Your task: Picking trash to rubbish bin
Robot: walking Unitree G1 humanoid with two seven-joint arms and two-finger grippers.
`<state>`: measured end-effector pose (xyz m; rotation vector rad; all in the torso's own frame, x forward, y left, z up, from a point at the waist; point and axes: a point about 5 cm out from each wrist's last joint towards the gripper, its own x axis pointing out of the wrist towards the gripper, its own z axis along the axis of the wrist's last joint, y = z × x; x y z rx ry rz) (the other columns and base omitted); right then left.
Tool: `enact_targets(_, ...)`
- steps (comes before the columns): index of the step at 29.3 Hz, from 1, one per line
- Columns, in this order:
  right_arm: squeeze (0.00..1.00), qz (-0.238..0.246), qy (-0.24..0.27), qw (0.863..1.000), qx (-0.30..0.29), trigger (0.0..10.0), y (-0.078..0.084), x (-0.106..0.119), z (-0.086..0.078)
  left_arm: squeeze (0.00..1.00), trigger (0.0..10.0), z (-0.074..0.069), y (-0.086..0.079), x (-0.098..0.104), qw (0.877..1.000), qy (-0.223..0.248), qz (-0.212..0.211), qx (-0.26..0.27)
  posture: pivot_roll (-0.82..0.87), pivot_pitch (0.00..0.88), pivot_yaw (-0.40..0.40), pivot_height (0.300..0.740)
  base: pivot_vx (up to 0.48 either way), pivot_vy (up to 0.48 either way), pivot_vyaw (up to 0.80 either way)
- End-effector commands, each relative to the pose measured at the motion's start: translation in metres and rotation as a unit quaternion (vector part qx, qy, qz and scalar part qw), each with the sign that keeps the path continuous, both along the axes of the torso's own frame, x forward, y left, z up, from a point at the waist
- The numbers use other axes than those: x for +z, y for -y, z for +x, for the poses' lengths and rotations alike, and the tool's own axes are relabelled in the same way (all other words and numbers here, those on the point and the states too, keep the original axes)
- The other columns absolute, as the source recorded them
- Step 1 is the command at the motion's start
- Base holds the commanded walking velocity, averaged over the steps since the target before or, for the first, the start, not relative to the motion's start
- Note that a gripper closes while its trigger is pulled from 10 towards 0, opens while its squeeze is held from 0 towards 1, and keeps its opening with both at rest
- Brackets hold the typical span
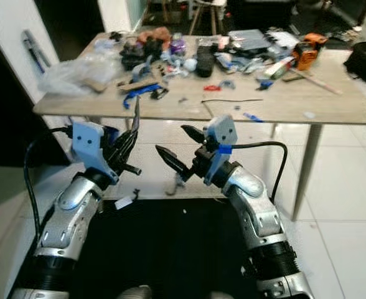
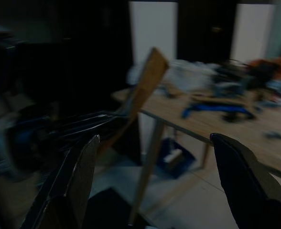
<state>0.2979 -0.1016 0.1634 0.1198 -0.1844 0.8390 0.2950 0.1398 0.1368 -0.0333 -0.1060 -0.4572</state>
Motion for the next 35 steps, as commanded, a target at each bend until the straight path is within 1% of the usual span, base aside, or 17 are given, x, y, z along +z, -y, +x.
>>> enact_targets(1,0.0,0.003,-0.008,1.0,0.0,10.0,-0.001,-0.002,0.002,0.0,10.0,0.002,-0.002,-0.001,1.0,-0.009,-0.001,-0.001,0.03,0.0,-0.003,0.74,0.0,0.0,0.0)
enact_targets(3,0.0,-0.001,-0.026,1.0,0.01,10.0,-0.001,-0.006,0.006,0.0,10.0,0.004,-0.001,-0.001,1.0,-0.012,-0.003,-0.009,0.03,0.0,-0.006,0.74,0.0,0.0,0.0)
enact_targets(5,0.0,-0.001,-0.032,0.999,0.011,10.0,-0.001,-0.007,0.007,0.0,10.0,0.006,0.001,-0.002,1.0,-0.014,-0.005,-0.014,0.03,0.0,-0.006,0.74,0.0,0.0,0.0)
enact_targets(11,0.0,-0.001,-0.036,0.999,-0.002,10.0,0.003,-0.009,0.011,0.0,10.0,0.011,0.001,-0.005,0.999,-0.03,-0.033,-0.016,0.02,0.0,-0.007,0.74,0.0,0.0,-0.76)
enact_targets(15,0.0,-0.001,-0.04,0.999,-0.005,10.0,0.005,-0.01,0.014,0.0,10.0,0.011,0.003,-0.004,0.999,-0.028,-0.03,-0.02,0.01,0.0,-0.01,0.74,0.0,0.0,-0.8)
enact_targets(21,0.0,0.0,-0.046,0.999,-0.004,10.0,0.007,-0.011,0.015,0.0,10.0,0.012,0.005,-0.005,0.999,-0.031,-0.036,-0.024,0.0,0.0,-0.008,0.74,0.0,0.0,-0.8)
enact_targets(26,0.0,0.003,-0.049,0.999,-0.002,10.0,0.007,-0.011,0.016,0.0,10.0,0.014,0.006,-0.006,0.998,-0.034,-0.032,-0.033,0.0,0.0,0.0,0.74,0.0,0.0,-0.8)
enact_targets(35,0.0,0.01,-0.048,0.999,0.001,10.0,0.005,-0.009,0.018,0.0,10.0,0.014,0.003,-0.006,0.998,-0.037,-0.03,-0.032,0.0,0.0,0.006,0.74,0.0,0.0,-0.8)
